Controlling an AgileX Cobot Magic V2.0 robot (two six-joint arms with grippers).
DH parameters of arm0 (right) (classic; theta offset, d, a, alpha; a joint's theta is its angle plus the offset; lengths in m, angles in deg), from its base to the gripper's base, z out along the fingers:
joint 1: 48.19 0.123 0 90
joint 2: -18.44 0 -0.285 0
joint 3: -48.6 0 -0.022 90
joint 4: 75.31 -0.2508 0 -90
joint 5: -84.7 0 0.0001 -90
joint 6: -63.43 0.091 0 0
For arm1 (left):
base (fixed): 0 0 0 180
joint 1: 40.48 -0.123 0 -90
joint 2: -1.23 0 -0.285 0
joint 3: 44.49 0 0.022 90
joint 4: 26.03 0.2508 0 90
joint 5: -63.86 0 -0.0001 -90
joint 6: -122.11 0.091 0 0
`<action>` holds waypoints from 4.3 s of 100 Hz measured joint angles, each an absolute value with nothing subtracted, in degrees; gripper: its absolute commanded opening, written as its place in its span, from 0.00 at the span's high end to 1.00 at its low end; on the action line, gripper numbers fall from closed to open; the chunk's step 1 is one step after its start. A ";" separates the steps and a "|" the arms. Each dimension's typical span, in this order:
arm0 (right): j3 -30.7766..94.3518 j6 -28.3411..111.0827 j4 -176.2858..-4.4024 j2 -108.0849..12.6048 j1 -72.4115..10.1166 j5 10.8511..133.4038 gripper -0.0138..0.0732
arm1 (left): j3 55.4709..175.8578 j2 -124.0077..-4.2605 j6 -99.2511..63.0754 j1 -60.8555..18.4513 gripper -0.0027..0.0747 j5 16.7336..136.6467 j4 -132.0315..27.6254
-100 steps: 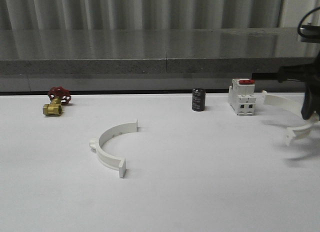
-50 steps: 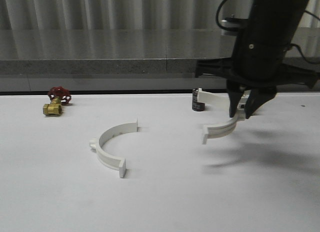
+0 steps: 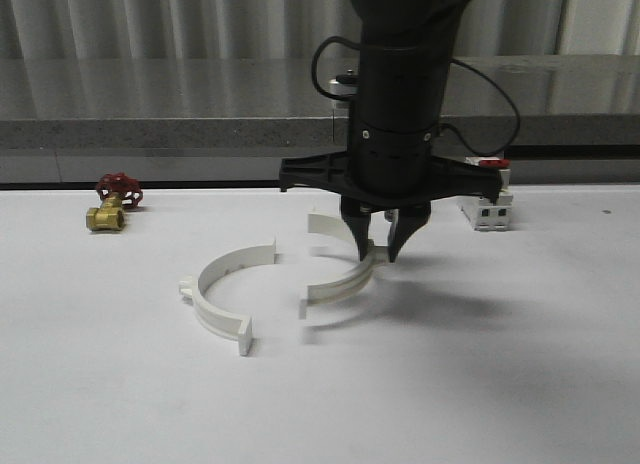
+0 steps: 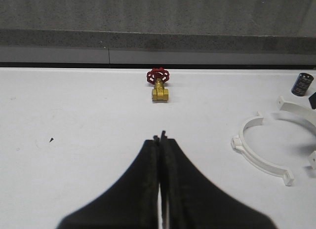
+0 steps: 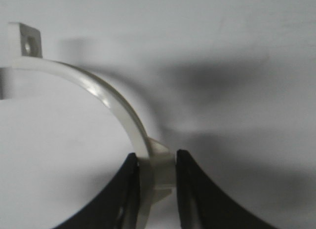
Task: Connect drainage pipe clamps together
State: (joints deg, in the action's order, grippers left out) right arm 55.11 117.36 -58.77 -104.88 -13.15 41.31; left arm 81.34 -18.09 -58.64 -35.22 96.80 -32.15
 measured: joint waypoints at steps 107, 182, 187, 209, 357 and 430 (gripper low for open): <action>57.17 121.64 -59.51 -108.96 -9.06 43.50 0.71 | 81.34 -18.09 -58.64 -35.22 0.99 96.80 -32.23; 57.17 120.10 -59.93 -108.96 -9.06 44.65 0.20 | 81.34 -18.09 -58.64 -35.22 0.99 96.80 -32.23; 57.31 119.85 -59.82 -108.96 -9.06 44.65 0.19 | 81.34 -18.09 -58.64 -35.22 0.99 96.80 -32.23; 58.72 115.52 -59.82 -107.81 -9.06 45.26 0.19 | 81.34 -18.09 -58.64 -35.22 0.99 96.80 -32.23; 7.10 101.89 -52.34 -29.22 -35.37 37.28 0.68 | 81.34 -18.09 -58.64 -35.22 0.99 96.80 -32.23; 7.00 101.69 -52.25 -28.06 -35.37 36.31 0.92 | 81.34 -18.09 -58.64 -35.22 0.99 96.80 -32.23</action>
